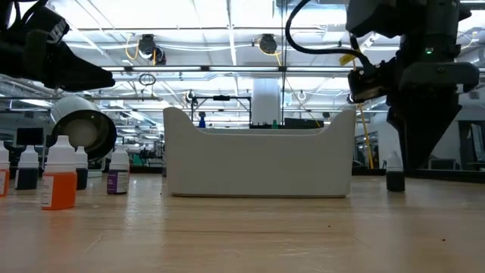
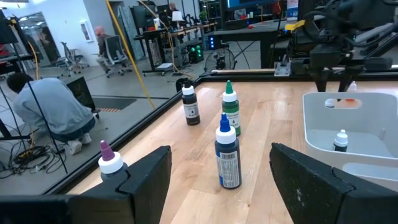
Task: Pick & Place food coloring
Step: Put the purple food coloring bottle into the bin
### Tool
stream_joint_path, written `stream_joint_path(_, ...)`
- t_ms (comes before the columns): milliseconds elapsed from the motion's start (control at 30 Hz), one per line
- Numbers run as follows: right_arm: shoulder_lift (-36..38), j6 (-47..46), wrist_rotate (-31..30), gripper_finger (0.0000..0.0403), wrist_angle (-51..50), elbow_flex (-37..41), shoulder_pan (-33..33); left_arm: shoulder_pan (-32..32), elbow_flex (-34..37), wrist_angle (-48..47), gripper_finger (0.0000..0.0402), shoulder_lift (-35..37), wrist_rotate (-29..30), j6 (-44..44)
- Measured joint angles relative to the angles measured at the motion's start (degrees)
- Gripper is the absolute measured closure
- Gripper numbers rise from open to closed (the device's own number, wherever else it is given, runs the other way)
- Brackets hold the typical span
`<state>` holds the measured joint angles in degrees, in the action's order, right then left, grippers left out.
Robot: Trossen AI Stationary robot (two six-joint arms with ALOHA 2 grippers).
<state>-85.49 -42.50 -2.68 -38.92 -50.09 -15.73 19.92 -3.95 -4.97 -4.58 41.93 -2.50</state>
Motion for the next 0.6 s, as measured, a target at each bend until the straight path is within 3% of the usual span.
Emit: stream_joint_path(600,0.00,4.65,-0.31,0.0259,1.57,-1.71,2.11,0.01,0.00,0.00,0.0128,0.00,0.01,0.00)
